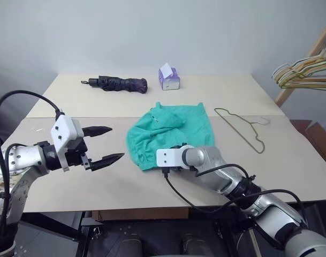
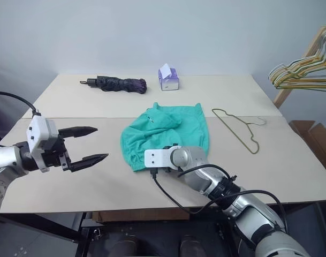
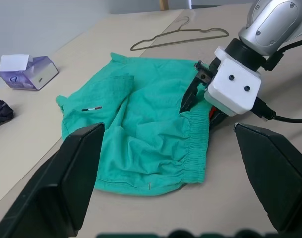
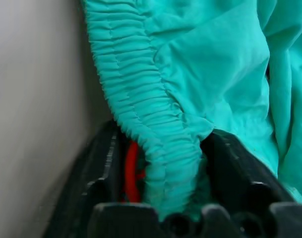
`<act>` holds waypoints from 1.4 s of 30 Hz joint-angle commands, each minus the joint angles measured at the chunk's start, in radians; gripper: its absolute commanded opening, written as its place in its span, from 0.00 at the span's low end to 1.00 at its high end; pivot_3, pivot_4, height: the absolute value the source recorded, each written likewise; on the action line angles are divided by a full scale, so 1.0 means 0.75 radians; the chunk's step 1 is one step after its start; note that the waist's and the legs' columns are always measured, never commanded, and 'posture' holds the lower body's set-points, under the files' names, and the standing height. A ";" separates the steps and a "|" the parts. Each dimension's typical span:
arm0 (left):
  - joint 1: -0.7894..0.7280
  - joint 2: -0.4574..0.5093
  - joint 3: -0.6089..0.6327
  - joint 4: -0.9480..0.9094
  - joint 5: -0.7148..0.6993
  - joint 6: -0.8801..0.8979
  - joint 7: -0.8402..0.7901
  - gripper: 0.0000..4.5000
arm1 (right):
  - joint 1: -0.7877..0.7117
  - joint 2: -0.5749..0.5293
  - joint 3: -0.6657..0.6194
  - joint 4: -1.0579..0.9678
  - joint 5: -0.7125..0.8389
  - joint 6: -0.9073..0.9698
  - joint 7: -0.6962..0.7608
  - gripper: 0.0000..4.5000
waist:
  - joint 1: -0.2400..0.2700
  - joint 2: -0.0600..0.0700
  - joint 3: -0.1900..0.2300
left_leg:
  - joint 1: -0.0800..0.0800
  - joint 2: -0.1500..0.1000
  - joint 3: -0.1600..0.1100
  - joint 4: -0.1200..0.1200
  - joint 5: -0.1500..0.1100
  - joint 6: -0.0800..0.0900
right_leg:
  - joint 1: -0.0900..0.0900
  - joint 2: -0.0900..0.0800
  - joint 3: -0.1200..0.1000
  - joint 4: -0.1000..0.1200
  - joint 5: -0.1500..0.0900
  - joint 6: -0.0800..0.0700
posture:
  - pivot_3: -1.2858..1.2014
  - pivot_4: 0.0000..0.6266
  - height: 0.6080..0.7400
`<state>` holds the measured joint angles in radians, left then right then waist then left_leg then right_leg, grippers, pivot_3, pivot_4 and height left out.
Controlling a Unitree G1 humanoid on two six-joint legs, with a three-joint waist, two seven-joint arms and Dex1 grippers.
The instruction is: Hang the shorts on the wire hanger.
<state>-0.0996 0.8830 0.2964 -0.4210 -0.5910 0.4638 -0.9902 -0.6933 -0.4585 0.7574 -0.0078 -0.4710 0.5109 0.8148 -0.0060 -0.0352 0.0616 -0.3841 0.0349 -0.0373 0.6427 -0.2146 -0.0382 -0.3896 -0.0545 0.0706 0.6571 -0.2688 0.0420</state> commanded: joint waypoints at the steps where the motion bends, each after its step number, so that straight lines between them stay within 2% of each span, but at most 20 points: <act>1: -0.028 -0.001 0.007 -0.012 0.003 -0.025 0.010 1.00 | -0.036 -0.095 -0.080 -0.004 0.007 -0.241 0.017 0.27 | 0.000 0.000 0.000 | 0.000 0.000 0.000 0.000 0.000 0.000 | 0.000 0.000 0.000 0.000 0.000 0.000 | 0.54 0.01 1.00; 4: -0.034 -0.002 0.005 -0.007 0.004 -0.029 0.009 1.00 | -0.066 -0.181 -0.117 0.033 0.040 -0.456 0.064 0.04 | -0.005 0.000 0.000 | 0.000 0.000 0.000 0.000 0.000 0.000 | 0.000 0.000 0.000 0.000 0.000 0.000 | 0.54 0.01 1.00; 5: -0.038 -0.003 0.001 -0.003 0.005 -0.030 0.007 1.00 | -0.085 -0.212 -0.133 0.057 0.053 -0.535 0.084 0.00 | -0.009 0.000 0.000 | 0.000 0.000 0.000 0.000 0.000 0.000 | 0.000 0.000 0.000 0.000 0.000 0.000 | 0.54 0.01 1.00; 9: -0.066 -0.010 -0.022 0.017 0.013 -0.039 -0.001 1.00 | -0.254 -0.339 -0.146 0.319 0.087 -1.139 0.098 0.00 | -0.020 0.000 0.000 | 0.001 0.000 0.000 0.000 0.000 0.000 | 0.000 0.000 0.000 0.000 0.000 0.000 | 0.53 0.01 1.00; 12: -0.085 -0.015 -0.043 0.028 0.017 -0.045 -0.009 1.00 | -0.374 -0.409 -0.140 0.518 0.095 -1.481 0.149 0.00 | -0.031 0.001 0.000 | 0.001 0.000 0.000 0.000 0.000 0.000 | 0.000 0.000 0.000 -0.001 0.000 0.000 | 0.53 0.01 1.00; 16: -0.115 -0.021 -0.069 0.048 0.025 -0.049 -0.018 1.00 | -0.471 -0.461 -0.113 0.753 0.005 -1.760 0.155 0.00 | -0.044 0.000 0.000 | 0.001 0.000 0.000 0.000 0.000 0.000 | 0.001 -0.001 0.000 -0.001 0.000 -0.001 | 0.52 0.00 1.00; 20: -0.137 -0.024 -0.095 0.061 0.026 -0.054 -0.036 1.00 | -0.480 -0.502 -0.111 0.872 -0.101 -1.864 0.142 0.00 | -0.054 0.000 0.000 | 0.001 0.000 0.000 0.000 0.000 0.000 | 0.001 -0.001 0.001 0.000 0.001 -0.001 | 0.52 0.00 1.00; 21: -0.144 -0.025 -0.103 0.066 0.028 -0.055 -0.041 1.00 | -0.463 -0.517 -0.118 0.880 -0.144 -1.850 0.117 0.06 | -0.056 0.001 0.000 | 0.001 0.000 0.000 0.000 0.000 0.000 | 0.001 -0.001 0.001 0.000 0.001 -0.001 | 0.52 0.00 1.00; 23: -0.160 -0.029 -0.118 0.078 0.032 -0.058 -0.050 1.00 | -0.400 -0.544 -0.160 0.849 -0.203 -1.737 0.069 0.20 | -0.059 0.000 0.000 | 0.001 0.000 0.000 0.000 0.000 0.000 | 0.001 -0.001 0.001 0.001 0.001 -0.001 | 0.51 0.00 1.00; 25: -0.170 -0.030 -0.128 0.086 0.035 -0.063 -0.061 1.00 | -0.328 -0.568 -0.212 0.779 -0.177 -1.634 0.084 0.36 | -0.061 0.001 0.000 | 0.001 0.000 0.000 0.000 0.000 0.000 | 0.001 -0.001 0.001 0.001 0.001 -0.001 | 0.51 0.00 1.00; 29: -0.196 -0.037 -0.156 0.104 0.040 -0.069 -0.081 1.00 | -0.091 -0.642 -0.381 0.487 0.003 -1.396 0.193 0.67 | -0.065 0.001 0.000 | 0.001 -0.001 0.000 0.000 0.000 0.000 | 0.001 -0.001 0.002 0.001 0.000 -0.001 | 0.50 0.00 1.00; 30: -0.201 -0.039 -0.162 0.109 0.046 -0.075 -0.087 1.00 | -0.016 -0.663 -0.430 0.387 0.054 -1.323 0.219 0.77 | -0.066 0.001 0.000 | 0.001 -0.001 0.000 0.000 0.000 0.000 | 0.001 -0.001 0.002 0.001 0.000 -0.001 | 0.50 0.01 1.00; 33: -0.223 -0.038 -0.171 0.149 0.066 -0.102 -0.105 1.00 | 0.216 -0.727 -0.597 0.051 0.265 -1.052 0.317 0.99 | -0.069 0.001 0.000 | 0.001 -0.001 -0.001 0.000 0.000 0.000 | 0.001 -0.001 0.001 0.002 0.000 -0.001 | 0.50 0.01 1.00; 35: -0.237 -0.032 -0.176 0.192 0.093 -0.139 -0.123 1.00 | 0.352 -0.709 -0.712 -0.227 0.353 -0.737 0.340 0.99 | -0.069 0.001 0.000 | 0.001 0.000 0.000 0.001 0.000 0.000 | 0.001 -0.001 0.001 0.002 0.000 -0.001 | 0.50 0.00 1.00; 37: -0.249 -0.033 -0.182 0.222 0.109 -0.163 -0.134 1.00 | 0.441 -0.646 -0.758 -0.480 0.330 -0.381 0.333 0.99 | -0.081 0.001 -0.001 | 0.003 0.000 0.000 0.001 0.000 0.000 | 0.002 0.000 0.002 0.004 0.000 -0.001 | 0.50 0.00 1.00; 39: -0.260 -0.037 -0.192 0.240 0.122 -0.184 -0.145 1.00 | 0.494 -0.598 -0.725 -0.673 0.260 -0.078 0.351 0.99 | -0.087 0.002 -0.002 | 0.003 0.001 -0.001 0.001 0.000 0.000 | 0.001 0.001 0.002 0.005 0.000 0.000 | 0.49 0.00 1.00; 42: -0.274 -0.045 -0.205 0.253 0.131 -0.198 -0.144 1.00 | 0.499 -0.505 -0.560 -0.886 0.149 0.359 0.362 0.99 | -0.083 0.002 -0.002 | 0.002 0.000 -0.001 0.001 0.000 0.000 | 0.001 0.001 0.001 0.003 -0.001 0.001 | 0.50 0.00 1.00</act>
<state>-0.2770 0.8518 0.1400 -0.2261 -0.5025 0.3362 -1.0958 -0.3068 -0.8717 0.2786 -0.5720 -0.3092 0.5817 1.0852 -0.0683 -0.0340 0.0602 -0.3831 0.0352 -0.0377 0.6436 -0.2148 -0.0380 -0.3890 -0.0540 0.0715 0.6595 -0.2706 0.0444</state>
